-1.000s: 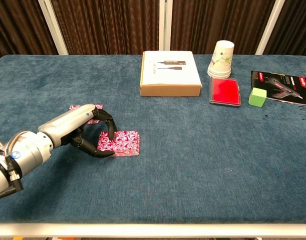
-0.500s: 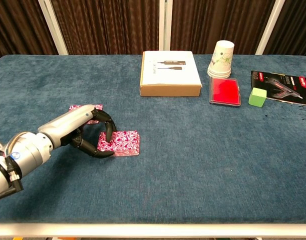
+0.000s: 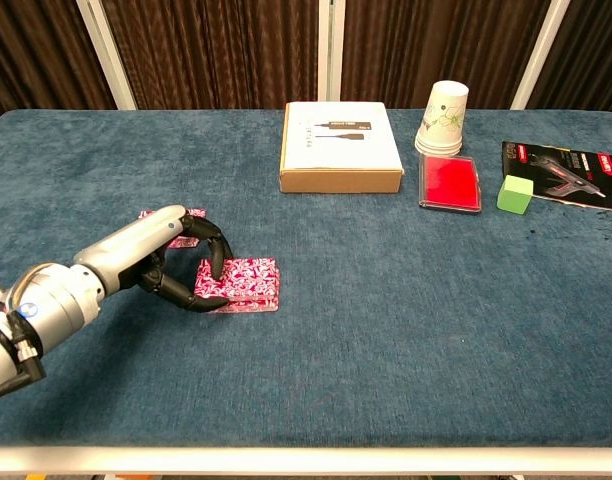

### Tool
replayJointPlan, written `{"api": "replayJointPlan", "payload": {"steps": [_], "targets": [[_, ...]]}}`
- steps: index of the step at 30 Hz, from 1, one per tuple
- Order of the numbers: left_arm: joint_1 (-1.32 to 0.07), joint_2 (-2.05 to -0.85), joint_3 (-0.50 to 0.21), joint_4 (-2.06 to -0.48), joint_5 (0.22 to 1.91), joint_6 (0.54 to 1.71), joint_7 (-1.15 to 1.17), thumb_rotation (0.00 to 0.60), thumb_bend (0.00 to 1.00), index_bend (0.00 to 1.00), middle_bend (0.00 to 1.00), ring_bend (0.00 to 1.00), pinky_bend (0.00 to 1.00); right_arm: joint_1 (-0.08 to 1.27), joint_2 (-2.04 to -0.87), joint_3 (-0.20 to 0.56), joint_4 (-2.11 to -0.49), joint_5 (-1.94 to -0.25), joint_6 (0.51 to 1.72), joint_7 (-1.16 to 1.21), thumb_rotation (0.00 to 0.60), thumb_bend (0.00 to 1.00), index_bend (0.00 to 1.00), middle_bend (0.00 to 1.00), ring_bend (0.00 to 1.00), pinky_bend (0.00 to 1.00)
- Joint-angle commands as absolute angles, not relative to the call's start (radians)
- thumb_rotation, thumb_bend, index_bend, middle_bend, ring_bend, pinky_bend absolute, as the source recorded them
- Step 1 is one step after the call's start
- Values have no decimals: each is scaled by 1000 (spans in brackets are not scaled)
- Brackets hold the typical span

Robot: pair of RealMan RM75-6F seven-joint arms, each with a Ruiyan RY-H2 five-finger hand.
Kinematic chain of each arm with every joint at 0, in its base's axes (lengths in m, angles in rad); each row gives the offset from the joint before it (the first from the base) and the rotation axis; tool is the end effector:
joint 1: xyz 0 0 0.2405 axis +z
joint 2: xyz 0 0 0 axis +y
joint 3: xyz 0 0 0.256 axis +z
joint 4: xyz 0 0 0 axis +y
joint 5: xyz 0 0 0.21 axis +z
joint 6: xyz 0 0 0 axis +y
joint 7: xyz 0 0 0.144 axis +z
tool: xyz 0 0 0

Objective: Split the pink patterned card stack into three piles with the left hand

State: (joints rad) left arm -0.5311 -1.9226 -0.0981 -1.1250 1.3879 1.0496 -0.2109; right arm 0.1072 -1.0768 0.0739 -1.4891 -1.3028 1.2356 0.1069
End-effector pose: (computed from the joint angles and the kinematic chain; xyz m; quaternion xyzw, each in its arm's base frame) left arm -0.1794 0.2749 -0.1136 -0.6326 -0.5479 -0.4569 0.3015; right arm -0.3726 -0.1905 0.1747 0.5615 -0.4739 0.2904 0.6130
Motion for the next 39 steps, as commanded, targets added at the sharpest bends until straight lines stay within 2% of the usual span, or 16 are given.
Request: {"api": "replayJointPlan", "payload": {"steps": [1,9,16,26,39], "targets": [[-529,-1926,-98,-1120,1394,1057,-224,600,262,617,459,155,72,108,-1078,74,-1488,-1301,1234,106,600,89,0,0,0,0],[-528,-1930,-103,-1112,1402,1072,-242,600,264,617,461,155,73,108,-1077,75,-1491,-1301,1235,102,600,88,0,0,0,0],[-557,-1933,-138,-1090,1397,1063,-237,600,264,613,465,155,73,106,-1073,77,-1494,-1304,1243,108,600,89,0,0,0,0],[-637,-1988,-197,-993,1375,1011,-227,600,267,612,468,155,73,103,-1071,78,-1487,-1304,1245,124,600,89,0,0,0,0],[-693,-2041,-218,-913,1365,987,-232,600,271,612,473,155,73,101,-1069,79,-1476,-1303,1241,146,600,89,0,0,0,0]]}}
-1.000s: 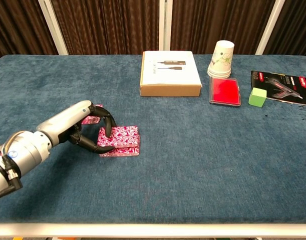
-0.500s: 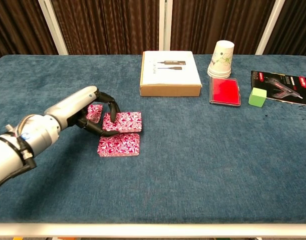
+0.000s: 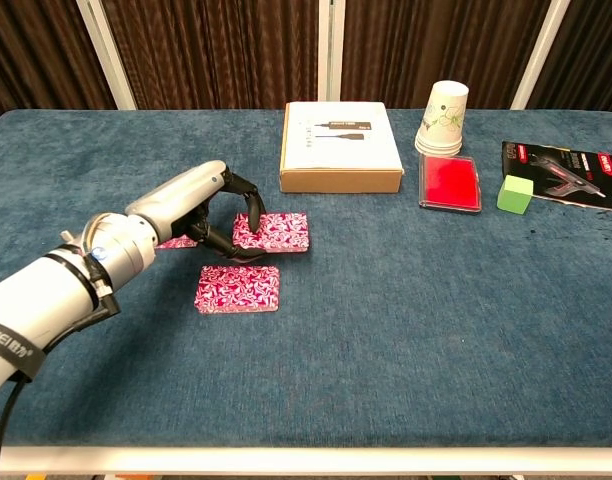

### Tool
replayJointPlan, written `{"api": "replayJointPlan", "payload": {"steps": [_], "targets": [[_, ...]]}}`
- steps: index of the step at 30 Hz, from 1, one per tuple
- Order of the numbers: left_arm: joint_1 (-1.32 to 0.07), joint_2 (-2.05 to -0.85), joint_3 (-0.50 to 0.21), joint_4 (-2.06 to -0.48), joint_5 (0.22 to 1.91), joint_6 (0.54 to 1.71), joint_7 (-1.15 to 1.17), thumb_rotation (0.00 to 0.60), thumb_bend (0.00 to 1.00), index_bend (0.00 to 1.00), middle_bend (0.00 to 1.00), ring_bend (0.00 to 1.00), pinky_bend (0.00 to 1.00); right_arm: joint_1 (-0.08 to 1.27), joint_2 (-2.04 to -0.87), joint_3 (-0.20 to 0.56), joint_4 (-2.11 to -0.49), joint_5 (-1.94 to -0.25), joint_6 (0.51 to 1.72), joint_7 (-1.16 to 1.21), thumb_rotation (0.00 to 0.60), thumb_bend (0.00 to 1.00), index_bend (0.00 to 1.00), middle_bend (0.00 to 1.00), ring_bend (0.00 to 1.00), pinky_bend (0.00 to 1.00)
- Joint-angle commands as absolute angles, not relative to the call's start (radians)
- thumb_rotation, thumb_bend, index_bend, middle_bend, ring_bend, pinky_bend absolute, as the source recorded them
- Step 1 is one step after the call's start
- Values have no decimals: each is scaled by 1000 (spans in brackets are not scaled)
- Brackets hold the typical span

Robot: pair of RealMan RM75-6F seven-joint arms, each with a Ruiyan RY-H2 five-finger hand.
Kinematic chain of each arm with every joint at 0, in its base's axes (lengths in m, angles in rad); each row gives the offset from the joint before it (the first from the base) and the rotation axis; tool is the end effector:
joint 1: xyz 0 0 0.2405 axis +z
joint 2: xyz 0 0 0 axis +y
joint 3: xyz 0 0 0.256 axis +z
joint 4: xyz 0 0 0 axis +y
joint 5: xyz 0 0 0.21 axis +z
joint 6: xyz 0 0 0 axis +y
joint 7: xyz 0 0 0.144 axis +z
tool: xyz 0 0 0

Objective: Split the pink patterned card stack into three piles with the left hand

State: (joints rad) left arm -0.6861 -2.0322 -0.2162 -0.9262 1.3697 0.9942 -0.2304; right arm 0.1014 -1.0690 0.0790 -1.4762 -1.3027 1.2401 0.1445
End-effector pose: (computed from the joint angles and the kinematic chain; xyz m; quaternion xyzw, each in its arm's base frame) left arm -0.1443 0.3274 -0.1255 -0.6378 -0.5134 -0.4791 0.3164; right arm -0.3759 -0.1898 0.1812 0.5518 -0.4770 0.2981 0.6157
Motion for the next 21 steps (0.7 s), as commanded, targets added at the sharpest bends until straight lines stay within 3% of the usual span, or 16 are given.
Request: {"api": "replayJointPlan", "payload": {"steps": [1,11,18,21], "targets": [[-697,-2047,-218,-903,1363,983,-232,600,272,612,473,155,73,101,-1068,80,-1476,-1303,1241,147,600,89,0,0,0,0],[-712,-2085,-212,-839,1366,982,-255,600,277,593,473,155,73,102,-1072,80,-1461,-1299,1230,160,600,88,0,0,0,0],[-710,-2088,-196,-819,1389,1008,-295,600,234,399,372,139,72,99,-1073,79,-1454,-1301,1233,167,600,88,0,0,0,0],[-710,-2091,-194,-808,1394,1017,-307,600,229,373,349,128,72,98,-1073,79,-1455,-1302,1235,166,600,89,0,0,0,0]]}}
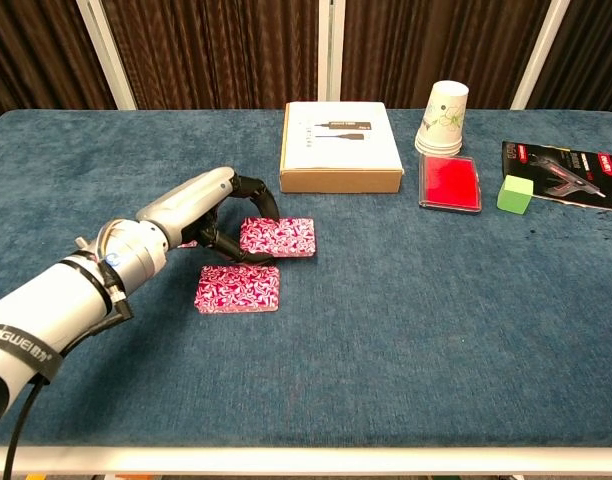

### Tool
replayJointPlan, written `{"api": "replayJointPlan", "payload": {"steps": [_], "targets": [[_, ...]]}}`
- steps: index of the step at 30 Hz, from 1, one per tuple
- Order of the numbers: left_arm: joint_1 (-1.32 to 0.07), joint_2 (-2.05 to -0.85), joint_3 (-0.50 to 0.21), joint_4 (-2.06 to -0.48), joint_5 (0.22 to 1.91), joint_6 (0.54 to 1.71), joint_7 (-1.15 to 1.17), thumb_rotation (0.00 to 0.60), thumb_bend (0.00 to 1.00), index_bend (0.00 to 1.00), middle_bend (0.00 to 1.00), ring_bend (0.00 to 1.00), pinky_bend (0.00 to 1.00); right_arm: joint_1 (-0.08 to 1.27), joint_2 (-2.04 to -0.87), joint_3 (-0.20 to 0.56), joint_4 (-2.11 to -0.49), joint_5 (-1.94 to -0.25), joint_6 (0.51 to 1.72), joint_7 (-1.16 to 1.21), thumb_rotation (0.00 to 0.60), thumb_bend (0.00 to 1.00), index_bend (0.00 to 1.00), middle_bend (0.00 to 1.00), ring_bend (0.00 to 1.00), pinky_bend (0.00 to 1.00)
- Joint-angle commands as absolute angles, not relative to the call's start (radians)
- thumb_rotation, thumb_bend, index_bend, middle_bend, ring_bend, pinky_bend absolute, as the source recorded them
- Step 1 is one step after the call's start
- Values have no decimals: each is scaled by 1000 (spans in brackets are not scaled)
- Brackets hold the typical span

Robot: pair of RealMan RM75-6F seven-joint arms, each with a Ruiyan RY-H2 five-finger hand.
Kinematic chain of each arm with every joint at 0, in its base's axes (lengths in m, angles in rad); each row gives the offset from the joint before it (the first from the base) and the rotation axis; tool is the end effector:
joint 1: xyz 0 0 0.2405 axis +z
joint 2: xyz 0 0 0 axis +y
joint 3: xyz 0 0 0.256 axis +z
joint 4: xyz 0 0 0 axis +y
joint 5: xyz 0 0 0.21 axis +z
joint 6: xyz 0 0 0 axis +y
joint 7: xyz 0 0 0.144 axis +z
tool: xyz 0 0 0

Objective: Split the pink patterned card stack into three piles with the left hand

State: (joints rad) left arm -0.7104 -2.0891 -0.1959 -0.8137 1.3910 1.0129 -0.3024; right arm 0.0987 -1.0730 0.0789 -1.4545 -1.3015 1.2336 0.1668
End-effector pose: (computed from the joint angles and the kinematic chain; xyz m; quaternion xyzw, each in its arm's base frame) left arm -0.1448 0.3296 -0.1357 -0.6385 -0.5086 -0.4849 0.3139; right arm -0.3809 -0.1889 0.1828 0.5475 -0.4808 0.2974 0.6169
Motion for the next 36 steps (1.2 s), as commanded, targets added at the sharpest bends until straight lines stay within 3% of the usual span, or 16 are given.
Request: {"api": "replayJointPlan", "payload": {"steps": [1,14,24,36], "targets": [[-710,-2092,-194,-805,1395,1020,-309,600,229,372,346,125,72,98,-1072,79,-1456,-1303,1236,166,600,89,0,0,0,0],[-706,-2093,-189,-787,1395,1029,-322,600,228,344,326,114,70,99,-1065,83,-1469,-1299,1237,158,600,89,0,0,0,0],[-695,-2066,-182,-824,1408,1062,-324,600,211,290,253,88,67,97,-1068,82,-1470,-1304,1243,153,600,89,0,0,0,0],[-648,-1940,-191,-915,1402,1132,-252,600,191,308,253,88,68,93,-1070,82,-1470,-1334,1274,163,600,90,0,0,0,0]]}}
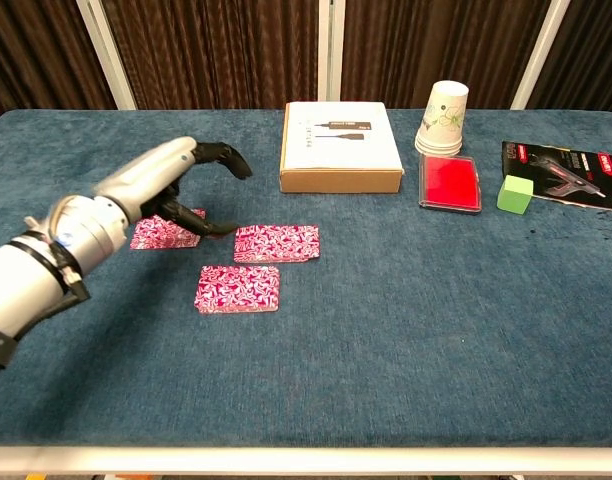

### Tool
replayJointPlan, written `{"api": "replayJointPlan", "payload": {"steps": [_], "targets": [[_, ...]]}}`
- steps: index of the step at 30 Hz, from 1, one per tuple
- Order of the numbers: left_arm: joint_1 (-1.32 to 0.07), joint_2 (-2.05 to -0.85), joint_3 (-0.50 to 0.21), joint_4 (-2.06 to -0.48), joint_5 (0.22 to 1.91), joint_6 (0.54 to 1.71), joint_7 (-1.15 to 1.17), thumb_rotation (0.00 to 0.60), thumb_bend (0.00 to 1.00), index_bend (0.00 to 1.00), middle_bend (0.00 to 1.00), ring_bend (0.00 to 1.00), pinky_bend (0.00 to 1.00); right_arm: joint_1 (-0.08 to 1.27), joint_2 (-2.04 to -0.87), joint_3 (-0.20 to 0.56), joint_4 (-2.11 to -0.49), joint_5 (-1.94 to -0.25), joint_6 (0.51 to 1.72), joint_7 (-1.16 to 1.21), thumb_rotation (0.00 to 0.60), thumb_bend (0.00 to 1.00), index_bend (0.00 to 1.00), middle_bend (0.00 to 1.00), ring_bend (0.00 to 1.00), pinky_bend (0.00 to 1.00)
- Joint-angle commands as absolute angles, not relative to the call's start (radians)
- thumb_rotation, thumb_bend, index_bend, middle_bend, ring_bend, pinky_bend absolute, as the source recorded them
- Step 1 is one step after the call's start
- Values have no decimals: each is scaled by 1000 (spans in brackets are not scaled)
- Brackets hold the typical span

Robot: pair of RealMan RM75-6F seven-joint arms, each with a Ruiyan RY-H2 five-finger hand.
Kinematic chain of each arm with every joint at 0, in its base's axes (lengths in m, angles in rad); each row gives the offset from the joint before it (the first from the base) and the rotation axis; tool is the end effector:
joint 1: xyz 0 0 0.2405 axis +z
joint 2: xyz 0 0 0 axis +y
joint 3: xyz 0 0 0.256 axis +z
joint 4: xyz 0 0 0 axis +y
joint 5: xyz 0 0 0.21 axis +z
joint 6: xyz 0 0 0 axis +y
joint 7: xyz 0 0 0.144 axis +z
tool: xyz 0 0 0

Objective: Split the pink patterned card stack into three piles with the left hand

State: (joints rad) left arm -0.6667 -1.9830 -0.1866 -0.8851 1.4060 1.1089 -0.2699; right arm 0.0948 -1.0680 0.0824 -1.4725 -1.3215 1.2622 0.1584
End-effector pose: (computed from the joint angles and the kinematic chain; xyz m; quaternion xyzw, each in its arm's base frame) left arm -0.1670 0.3373 -0.0956 -0.6299 -0.4700 -0.5073 0.3535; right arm -0.3738 -0.1892 0.1841 0.5518 -0.4696 0.3089 0.6161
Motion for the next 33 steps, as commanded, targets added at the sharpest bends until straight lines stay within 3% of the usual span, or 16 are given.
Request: {"api": "replayJointPlan", "payload": {"steps": [1,16,26,33], "targets": [[-639,-1912,-193,-931,1402,1142,-245,600,189,314,253,88,68,92,-1072,81,-1469,-1341,1282,164,600,91,0,0,0,0],[-412,-1473,-120,-1305,1367,1310,-13,600,173,290,248,80,73,83,-1091,54,-1485,-1478,1385,166,600,96,0,0,0,0],[-282,-1325,-61,-1388,1355,1406,105,600,173,281,245,80,72,83,-1111,25,-1504,-1558,1429,103,600,95,0,0,0,0],[-173,-1298,-27,-1405,1358,1512,108,600,173,280,244,80,73,82,-1118,19,-1513,-1568,1438,54,600,96,0,0,0,0]]}}
